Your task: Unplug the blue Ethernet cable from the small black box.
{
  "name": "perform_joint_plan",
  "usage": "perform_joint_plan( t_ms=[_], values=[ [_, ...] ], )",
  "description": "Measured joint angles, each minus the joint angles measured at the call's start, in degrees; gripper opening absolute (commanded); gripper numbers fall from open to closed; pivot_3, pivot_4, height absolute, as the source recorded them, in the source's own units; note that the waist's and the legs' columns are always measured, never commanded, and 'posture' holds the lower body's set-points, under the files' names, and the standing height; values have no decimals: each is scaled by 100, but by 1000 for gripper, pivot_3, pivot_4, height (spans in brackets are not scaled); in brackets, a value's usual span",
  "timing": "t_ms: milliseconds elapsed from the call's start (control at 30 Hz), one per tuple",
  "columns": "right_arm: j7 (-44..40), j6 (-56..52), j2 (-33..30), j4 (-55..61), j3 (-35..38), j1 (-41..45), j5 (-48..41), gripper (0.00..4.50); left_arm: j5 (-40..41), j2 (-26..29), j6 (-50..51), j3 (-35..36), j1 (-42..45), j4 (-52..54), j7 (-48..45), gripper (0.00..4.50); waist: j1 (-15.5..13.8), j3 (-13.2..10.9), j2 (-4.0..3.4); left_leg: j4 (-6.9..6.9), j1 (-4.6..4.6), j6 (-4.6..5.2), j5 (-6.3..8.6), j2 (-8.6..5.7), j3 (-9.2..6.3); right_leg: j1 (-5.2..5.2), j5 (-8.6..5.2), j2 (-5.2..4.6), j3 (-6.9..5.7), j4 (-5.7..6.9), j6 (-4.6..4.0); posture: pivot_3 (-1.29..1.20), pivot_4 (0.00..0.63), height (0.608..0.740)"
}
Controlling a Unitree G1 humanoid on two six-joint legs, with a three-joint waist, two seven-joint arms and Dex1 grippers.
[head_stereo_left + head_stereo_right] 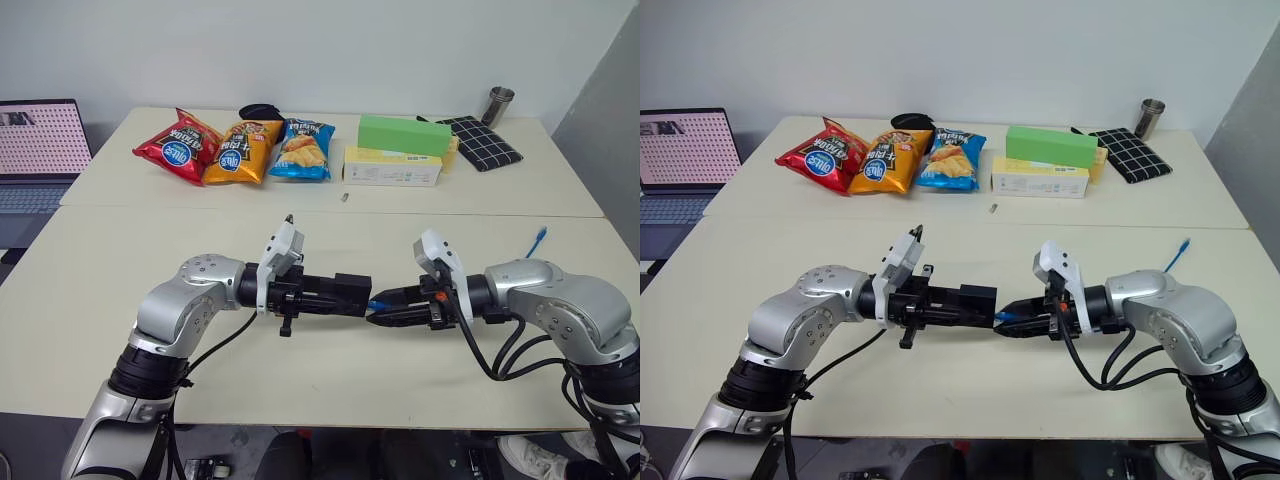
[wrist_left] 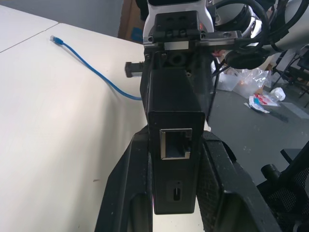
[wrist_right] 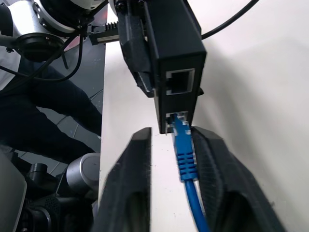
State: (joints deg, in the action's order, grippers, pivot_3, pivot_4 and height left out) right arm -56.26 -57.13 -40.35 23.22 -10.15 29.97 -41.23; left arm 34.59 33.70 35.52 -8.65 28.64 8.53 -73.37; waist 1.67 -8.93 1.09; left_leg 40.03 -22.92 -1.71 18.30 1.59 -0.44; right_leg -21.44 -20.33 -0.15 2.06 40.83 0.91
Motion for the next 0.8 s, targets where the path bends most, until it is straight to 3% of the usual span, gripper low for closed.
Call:
perform_joint_plan(
  t_ms=[67,633,800],
  values=[
    [-18,3,-8,-12,-2,1,1,16,0,1,0,0,-1,2,-5,775,0,0,0,0,0,0,0,0,0,0,0,0,0,0,0,0,150,740],
    [-363,-49,-88,-209,-254,114,1,22,-116,116,-261,-75,-263,184,-127,775,-1,0,-1,0,0,2,1,0,0,0,0,0,0,-1,0,0,150,740],
    [-390,61,-431,-414,-168,31,207,22,-339,538,-381,0,-547,-106,-182,775,0,-1,-2,-3,1,3,2,1,-3,-2,0,0,-3,-1,0,0,150,740]
  ],
)
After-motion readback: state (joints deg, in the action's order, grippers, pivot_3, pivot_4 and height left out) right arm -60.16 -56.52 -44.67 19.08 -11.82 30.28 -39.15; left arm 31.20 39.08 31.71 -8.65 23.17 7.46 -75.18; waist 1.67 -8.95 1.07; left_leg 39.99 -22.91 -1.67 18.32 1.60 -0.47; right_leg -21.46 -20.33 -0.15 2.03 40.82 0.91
